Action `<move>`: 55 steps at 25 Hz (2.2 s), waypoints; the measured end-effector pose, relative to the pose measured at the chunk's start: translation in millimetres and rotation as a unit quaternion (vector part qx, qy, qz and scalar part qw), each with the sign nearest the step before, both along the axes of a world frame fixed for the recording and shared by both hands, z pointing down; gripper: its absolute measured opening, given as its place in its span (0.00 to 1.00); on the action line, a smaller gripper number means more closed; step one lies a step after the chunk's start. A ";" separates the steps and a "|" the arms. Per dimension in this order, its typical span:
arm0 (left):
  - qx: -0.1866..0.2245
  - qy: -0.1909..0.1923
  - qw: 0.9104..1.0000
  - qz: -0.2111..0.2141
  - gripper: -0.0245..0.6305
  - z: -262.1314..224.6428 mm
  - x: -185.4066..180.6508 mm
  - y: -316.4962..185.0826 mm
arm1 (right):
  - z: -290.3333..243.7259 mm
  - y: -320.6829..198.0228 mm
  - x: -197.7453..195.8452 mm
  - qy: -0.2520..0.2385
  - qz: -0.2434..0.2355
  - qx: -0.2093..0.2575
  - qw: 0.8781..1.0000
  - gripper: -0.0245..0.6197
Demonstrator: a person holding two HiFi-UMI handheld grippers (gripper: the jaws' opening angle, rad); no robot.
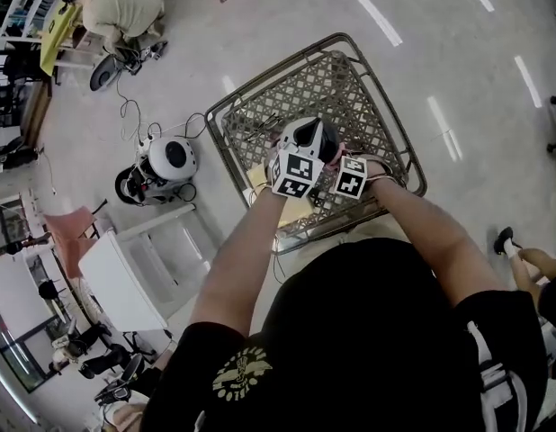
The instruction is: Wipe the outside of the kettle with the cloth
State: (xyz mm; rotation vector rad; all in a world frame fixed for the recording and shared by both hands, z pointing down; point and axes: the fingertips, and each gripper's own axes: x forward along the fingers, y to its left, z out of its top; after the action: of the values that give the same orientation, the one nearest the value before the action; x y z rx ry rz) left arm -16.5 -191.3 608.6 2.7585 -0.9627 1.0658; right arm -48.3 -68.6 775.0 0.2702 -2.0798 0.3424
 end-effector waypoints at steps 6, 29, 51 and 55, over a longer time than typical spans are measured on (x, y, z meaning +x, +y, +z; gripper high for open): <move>-0.001 0.008 1.000 -0.002 0.04 -7.0 2.7 -0.6 | 9.3 -21.1 24.2 0.016 -0.002 -0.007 1.000 0.07; 0.017 0.005 0.998 -0.058 0.04 -9.3 -2.6 -12.8 | 30.0 -111.4 44.7 0.053 -0.112 0.035 0.992 0.07; -0.009 0.034 0.999 -0.040 0.04 -6.0 -6.3 -8.8 | -4.0 -15.9 25.5 -0.051 0.019 -0.022 0.998 0.07; -0.018 0.041 0.998 -0.048 0.04 -5.7 -4.5 -10.6 | -23.5 -20.6 49.1 -0.057 0.064 -0.009 0.996 0.07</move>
State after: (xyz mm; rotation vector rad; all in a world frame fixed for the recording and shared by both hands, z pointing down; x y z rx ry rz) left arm -21.0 -201.9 602.9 2.6744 -1.0423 0.9403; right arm 0.8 -89.2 751.5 0.3817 -2.1752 0.4628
